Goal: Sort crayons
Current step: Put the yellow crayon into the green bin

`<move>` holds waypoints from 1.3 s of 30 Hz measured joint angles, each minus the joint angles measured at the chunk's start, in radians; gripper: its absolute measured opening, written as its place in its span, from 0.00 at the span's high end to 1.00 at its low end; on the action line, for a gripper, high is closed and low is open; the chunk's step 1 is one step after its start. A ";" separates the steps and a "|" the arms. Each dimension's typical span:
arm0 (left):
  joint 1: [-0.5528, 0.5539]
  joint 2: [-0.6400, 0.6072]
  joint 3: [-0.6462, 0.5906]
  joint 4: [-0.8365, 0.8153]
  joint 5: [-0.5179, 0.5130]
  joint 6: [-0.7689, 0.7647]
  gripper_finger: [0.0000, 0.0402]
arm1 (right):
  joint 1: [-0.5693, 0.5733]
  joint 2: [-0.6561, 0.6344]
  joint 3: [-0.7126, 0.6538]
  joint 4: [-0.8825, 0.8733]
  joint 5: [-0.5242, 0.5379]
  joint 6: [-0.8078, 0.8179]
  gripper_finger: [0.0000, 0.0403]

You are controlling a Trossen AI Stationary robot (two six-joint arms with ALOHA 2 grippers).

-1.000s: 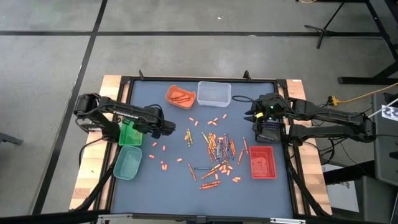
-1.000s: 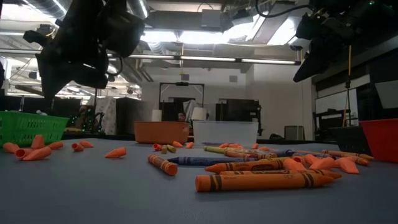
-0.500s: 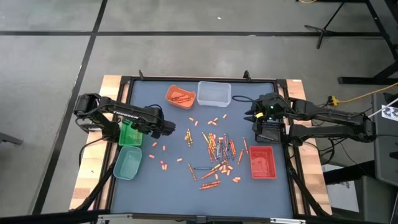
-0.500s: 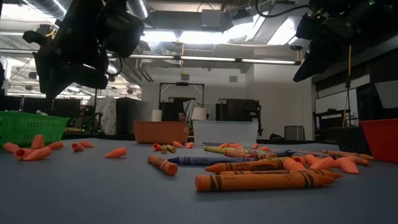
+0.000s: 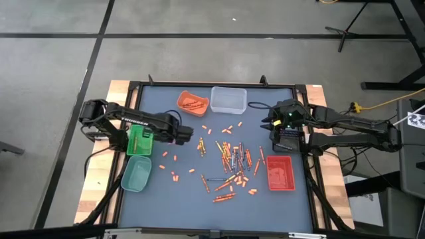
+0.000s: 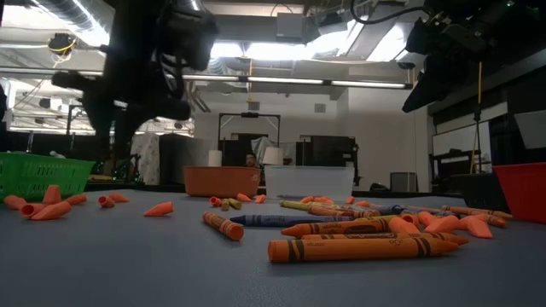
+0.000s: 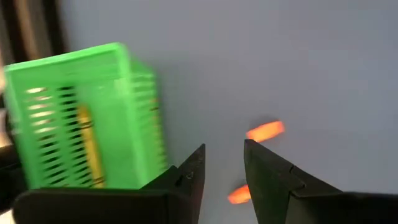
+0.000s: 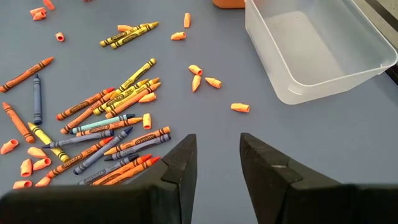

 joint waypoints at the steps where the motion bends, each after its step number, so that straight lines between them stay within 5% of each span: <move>1: 0.002 0.000 0.000 0.031 -0.002 0.006 0.77 | 0.000 0.000 0.000 0.000 0.000 0.000 0.70; 16: 0.010 0.008 0.000 0.712 -0.118 0.199 0.77 | 0.000 0.000 0.000 0.000 0.000 0.000 0.70; 39: -0.006 0.224 0.000 0.777 0.003 0.183 0.77 | 0.000 0.080 -0.002 0.009 0.002 0.000 0.70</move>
